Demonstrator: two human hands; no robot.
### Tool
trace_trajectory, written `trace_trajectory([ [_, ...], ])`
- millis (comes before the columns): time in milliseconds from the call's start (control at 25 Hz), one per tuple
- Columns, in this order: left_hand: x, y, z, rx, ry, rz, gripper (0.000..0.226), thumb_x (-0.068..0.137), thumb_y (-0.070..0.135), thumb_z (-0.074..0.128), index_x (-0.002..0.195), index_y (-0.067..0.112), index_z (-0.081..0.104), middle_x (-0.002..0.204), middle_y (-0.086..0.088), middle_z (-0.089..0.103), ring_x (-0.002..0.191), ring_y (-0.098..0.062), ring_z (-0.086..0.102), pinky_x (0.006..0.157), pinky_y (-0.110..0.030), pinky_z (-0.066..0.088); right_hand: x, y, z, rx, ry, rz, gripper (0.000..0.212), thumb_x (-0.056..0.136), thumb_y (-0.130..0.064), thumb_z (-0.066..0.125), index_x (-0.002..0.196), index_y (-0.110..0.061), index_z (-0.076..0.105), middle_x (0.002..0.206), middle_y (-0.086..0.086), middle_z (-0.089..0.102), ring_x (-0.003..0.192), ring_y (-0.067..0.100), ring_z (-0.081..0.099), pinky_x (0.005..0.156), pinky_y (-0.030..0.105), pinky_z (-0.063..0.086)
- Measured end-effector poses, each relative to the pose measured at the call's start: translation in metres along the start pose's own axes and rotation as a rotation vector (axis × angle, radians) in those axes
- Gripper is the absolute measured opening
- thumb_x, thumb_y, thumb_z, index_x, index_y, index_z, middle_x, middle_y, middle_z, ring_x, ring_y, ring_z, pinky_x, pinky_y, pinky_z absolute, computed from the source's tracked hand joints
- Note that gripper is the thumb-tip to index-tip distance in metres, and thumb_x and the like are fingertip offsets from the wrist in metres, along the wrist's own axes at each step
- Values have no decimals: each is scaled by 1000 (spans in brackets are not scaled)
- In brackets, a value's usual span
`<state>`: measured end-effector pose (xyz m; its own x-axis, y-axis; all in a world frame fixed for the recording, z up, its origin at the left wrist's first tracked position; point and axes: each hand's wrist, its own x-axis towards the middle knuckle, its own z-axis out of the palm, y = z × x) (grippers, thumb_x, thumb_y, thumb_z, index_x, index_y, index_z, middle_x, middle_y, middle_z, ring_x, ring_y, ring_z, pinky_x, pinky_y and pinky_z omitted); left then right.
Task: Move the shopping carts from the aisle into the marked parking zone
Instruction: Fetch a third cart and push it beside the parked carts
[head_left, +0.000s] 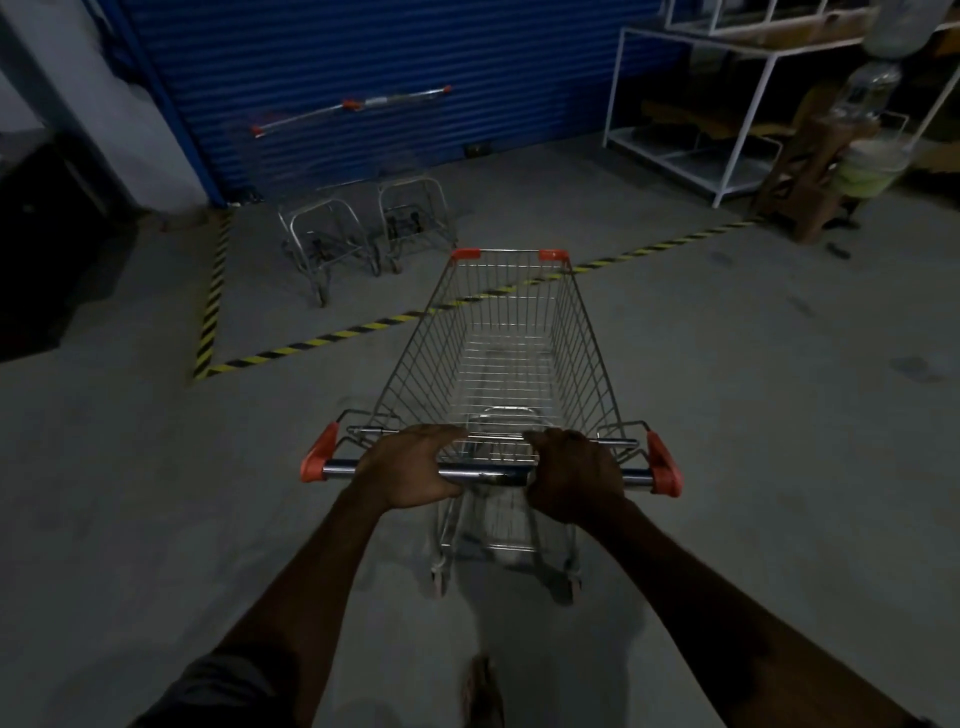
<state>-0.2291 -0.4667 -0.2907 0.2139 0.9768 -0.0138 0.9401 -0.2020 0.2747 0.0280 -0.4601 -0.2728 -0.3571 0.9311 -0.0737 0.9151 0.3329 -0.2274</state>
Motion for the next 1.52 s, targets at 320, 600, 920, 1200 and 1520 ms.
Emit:
trace_trajectory([
  [320, 173, -66, -25, -19, -74, 82, 90, 69, 60, 71, 151, 40, 42, 155, 15, 44, 138, -10, 45, 114, -30, 38, 162, 17, -34, 20, -38, 131, 67, 84, -42, 57, 149, -35, 43, 137, 0, 58, 127, 25, 55, 97, 43, 53],
  [600, 334, -98, -32, 3, -41, 122, 88, 71, 59, 71, 152, 41, 40, 155, 18, 43, 139, -8, 44, 114, -26, 35, 309, 74, -55, 31, -16, 156, 65, 81, -44, 57, 144, -34, 49, 123, -2, 64, 113, 22, 62, 86, 41, 57],
  [920, 515, -116, -30, 112, 66, 81, 89, 65, 74, 53, 144, 35, 54, 148, 5, 55, 135, -21, 53, 112, -40, 40, 480, 157, -79, 17, 52, 116, 54, 85, -41, 57, 139, -32, 56, 132, 0, 64, 120, 25, 61, 94, 42, 55],
  [1200, 667, -119, -38, 67, 34, -34, 89, 66, 70, 55, 150, 42, 43, 157, 11, 42, 145, -16, 39, 117, -40, 36, 627, 222, -91, -101, 50, 131, 52, 91, -25, 59, 143, -31, 52, 139, 5, 58, 130, 31, 51, 96, 48, 52],
  [1520, 846, -169, -51, 79, 83, 40, 81, 72, 66, 73, 146, 39, 51, 152, 12, 49, 139, -11, 46, 112, -30, 38, 795, 279, -108, -120, 167, 133, 43, 88, -22, 60, 130, -25, 65, 126, 7, 67, 118, 32, 61, 85, 45, 56],
])
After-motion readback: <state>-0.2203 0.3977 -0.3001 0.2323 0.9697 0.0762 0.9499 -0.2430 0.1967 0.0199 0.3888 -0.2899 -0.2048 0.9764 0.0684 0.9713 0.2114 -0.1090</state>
